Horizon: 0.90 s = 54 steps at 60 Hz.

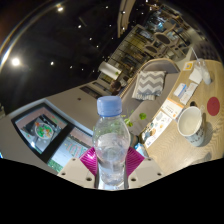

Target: Pour water

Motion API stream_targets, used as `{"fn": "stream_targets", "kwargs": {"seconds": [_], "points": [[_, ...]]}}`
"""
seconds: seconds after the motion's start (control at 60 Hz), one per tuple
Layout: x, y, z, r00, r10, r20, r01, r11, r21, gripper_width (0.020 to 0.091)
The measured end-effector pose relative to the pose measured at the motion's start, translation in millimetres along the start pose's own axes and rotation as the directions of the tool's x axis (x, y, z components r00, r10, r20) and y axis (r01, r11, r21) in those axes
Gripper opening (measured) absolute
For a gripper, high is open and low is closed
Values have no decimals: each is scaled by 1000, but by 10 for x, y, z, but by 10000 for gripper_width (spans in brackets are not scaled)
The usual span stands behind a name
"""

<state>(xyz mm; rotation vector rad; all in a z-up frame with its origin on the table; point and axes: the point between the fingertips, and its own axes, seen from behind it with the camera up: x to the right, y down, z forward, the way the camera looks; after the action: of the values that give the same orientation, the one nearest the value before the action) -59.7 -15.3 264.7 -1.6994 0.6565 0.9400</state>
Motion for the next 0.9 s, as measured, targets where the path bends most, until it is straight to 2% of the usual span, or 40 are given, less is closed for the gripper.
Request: {"fn": "stream_targets", "kwargs": {"seconds": [0.1,0.217,0.4,0.55,0.717,0.8,0.9], "points": [[93,-240,142,946,316,77,-318,948,16,323],[308,-407,245,783,608,132,-614,790,-1,325],[640,-393,336,522,840,145,-845,533,-47,323],[898,-309,378,434,893,119,-897,441,-43,323],[831,-229,387,485,871,84,-869,490,-72,325],[694,-284,359,546,834,80,-830,551,-87,323],[442,-444,295,700,710,75,-703,704,-100,322]]}}
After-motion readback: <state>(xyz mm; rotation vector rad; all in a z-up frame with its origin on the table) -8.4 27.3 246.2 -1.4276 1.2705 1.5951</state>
